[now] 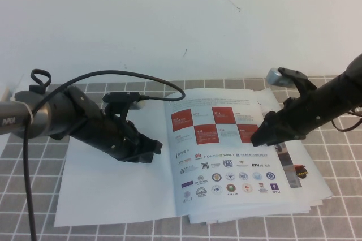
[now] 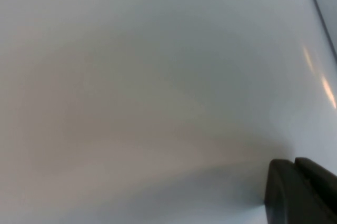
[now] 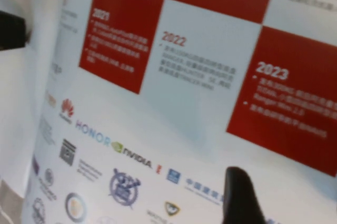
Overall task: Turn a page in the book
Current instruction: Open the closed book
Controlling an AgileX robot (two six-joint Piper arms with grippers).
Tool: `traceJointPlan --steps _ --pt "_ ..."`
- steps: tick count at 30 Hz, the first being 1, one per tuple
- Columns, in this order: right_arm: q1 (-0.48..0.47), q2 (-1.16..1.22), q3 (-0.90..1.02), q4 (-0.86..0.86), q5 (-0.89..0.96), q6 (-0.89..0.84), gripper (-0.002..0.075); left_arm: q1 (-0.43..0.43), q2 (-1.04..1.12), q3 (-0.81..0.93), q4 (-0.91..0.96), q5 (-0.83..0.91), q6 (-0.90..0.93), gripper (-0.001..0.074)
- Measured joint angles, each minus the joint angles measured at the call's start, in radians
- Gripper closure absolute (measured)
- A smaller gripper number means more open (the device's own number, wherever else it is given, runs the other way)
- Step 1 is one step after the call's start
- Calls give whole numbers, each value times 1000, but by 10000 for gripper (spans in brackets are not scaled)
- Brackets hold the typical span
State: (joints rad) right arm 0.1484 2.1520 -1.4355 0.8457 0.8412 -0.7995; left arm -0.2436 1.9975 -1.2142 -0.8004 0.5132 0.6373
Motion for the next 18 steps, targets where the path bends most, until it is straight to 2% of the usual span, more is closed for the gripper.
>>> traceJointPlan --steps 7,13,18 --pt "2 0 -79 -22 77 17 352 0 8 0 -86 -2 58 738" --pt "2 0 -171 -257 199 241 352 0 9 0 -123 -2 97 738" --pt "2 16 -178 -310 258 293 352 0 9 0 -138 -2 104 738"
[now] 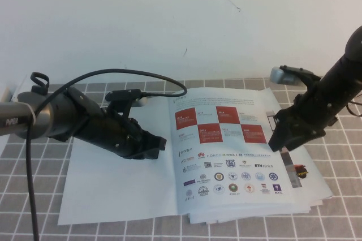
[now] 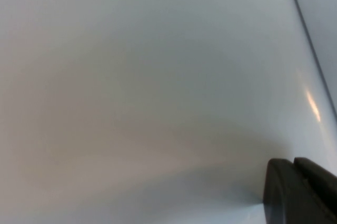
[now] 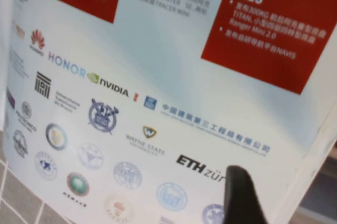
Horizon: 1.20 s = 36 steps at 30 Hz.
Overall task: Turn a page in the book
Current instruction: Open the closed book
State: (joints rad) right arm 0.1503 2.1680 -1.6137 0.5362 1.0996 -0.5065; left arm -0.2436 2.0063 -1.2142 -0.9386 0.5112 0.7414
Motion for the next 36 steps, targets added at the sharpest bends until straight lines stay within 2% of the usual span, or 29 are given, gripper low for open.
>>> traceJointPlan --steps 6,16,25,36 --pt "0 55 0 43 12 -2 352 0 0 0 -34 2 0 738" --pt "2 61 -4 244 15 -110 353 0 1 0 -42 8 21 738" --pt "2 61 -35 38 24 -19 353 0 1 0 -44 8 28 738" --pt "2 61 -35 44 -5 -12 353 0 1 0 -44 8 30 738"
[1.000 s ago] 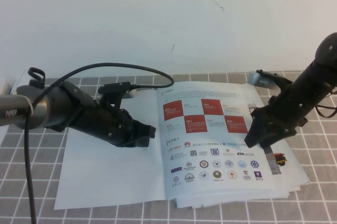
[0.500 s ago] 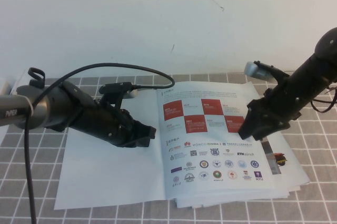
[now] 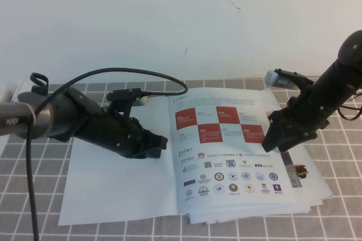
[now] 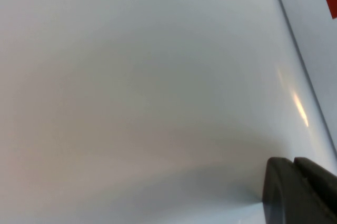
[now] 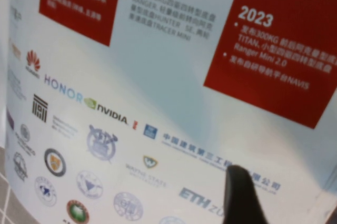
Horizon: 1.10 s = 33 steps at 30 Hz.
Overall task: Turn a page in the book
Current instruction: Open the closed book
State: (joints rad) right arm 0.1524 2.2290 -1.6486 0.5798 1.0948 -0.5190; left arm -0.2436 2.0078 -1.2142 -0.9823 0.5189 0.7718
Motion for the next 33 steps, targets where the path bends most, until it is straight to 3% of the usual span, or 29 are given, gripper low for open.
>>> traceJointPlan --steps 33 --pt "-6 37 -6 63 -11 -5 360 0 0 0 -38 0 0 738"
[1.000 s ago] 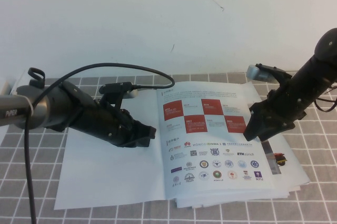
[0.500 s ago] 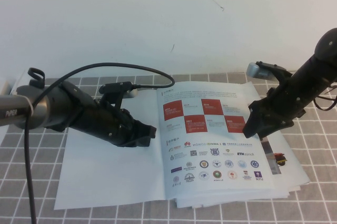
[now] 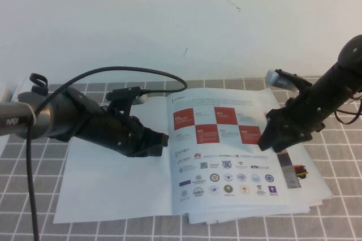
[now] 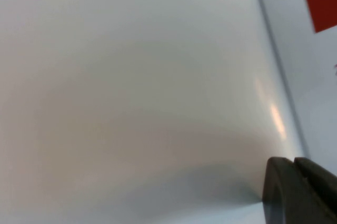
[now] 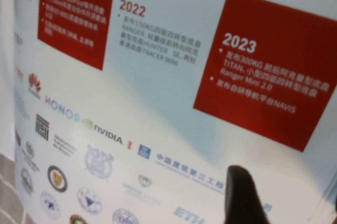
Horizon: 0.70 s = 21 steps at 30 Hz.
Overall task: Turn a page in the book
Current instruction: Open the closed book
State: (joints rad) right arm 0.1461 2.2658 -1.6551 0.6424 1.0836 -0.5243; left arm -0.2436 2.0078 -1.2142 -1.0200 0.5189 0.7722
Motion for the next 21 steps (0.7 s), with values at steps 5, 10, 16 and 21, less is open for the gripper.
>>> traceJointPlan --steps 5,10,16,21 --pt "2 18 -3 127 52 -66 360 0 0 0 -11 -2 0 738" --pt "6 24 -32 230 75 -110 360 0 0 0 -16 2 2 738" --pt "6 24 -98 225 99 -115 360 0 0 -2 -18 41 8 738" --pt "6 24 -175 120 108 -71 360 0 0 -10 4 117 8 738"
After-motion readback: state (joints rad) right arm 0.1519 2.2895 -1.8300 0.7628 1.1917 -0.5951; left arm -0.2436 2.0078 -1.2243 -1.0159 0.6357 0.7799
